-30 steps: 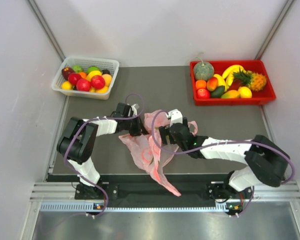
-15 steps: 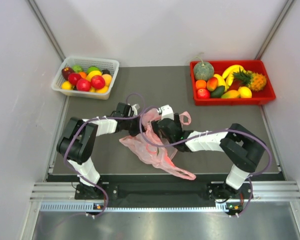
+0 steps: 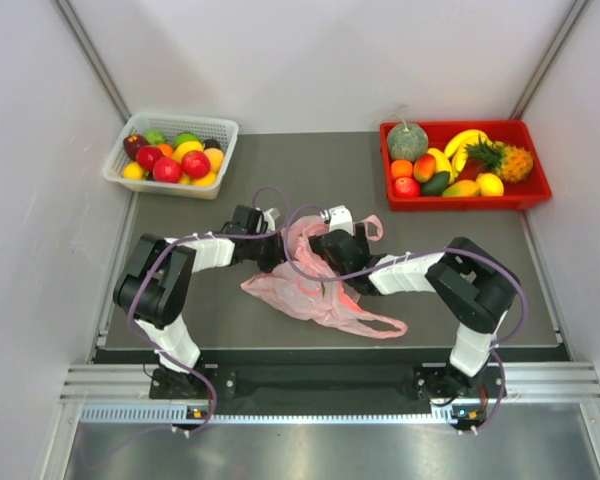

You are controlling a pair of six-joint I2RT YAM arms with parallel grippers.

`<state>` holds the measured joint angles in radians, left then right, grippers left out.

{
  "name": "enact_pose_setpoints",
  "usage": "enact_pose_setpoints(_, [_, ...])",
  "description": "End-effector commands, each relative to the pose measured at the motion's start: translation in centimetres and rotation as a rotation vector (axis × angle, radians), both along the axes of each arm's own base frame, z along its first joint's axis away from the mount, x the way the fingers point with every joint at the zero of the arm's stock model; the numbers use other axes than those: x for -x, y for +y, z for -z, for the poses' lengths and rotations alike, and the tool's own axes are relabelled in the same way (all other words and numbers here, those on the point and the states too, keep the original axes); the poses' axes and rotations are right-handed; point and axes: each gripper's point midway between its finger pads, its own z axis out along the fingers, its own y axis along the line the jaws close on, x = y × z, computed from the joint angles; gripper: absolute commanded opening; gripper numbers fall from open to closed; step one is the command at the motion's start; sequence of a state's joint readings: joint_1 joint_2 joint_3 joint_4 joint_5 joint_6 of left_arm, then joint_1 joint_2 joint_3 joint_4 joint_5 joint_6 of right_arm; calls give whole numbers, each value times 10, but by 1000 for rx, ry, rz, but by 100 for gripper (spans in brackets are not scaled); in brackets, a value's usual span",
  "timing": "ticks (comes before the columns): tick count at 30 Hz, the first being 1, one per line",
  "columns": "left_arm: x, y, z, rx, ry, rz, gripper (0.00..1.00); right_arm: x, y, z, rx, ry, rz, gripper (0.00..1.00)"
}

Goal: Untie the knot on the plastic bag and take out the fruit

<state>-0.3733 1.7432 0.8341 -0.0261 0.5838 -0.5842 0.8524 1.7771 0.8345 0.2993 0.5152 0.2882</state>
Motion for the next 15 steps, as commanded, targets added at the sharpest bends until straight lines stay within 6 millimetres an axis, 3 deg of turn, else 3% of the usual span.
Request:
enact_pose_setpoints(1, [-3, -3, -13, 29, -47, 19, 0, -16, 7, -15, -34, -47, 21, 96])
enact_pose_setpoints(5, [-2, -3, -12, 28, -42, 19, 0, -18, 7, -19, -45, -63, 10, 82])
enact_pose_setpoints(6, [-2, -3, -12, 27, -43, 19, 0, -20, 8, -22, -63, -77, 7, 69])
enact_pose_setpoints(8, [-2, -2, -12, 23, -45, 20, 0, -16, 3, -30, -79, -101, 5, 52])
enact_pose_setpoints(9, [-1, -2, -11, 23, -43, 20, 0, -16, 3, -37, -98, -119, 3, 36])
enact_pose_setpoints(10, [-1, -1, -11, 21, -43, 20, 0, -12, 0, -44, -114, -130, 1, 27])
enact_pose_setpoints(11, [-1, 0, -10, 17, -41, 16, 0, -8, -1, -48, -123, -134, -6, 12])
enact_pose_setpoints(13, [-1, -1, -11, 19, -46, 18, 0, -1, -7, -61, -148, -139, -16, 2])
enact_pose_setpoints(15, [1, 0, -8, 15, -38, 12, 0, 12, -11, -62, -147, -102, -37, 0])
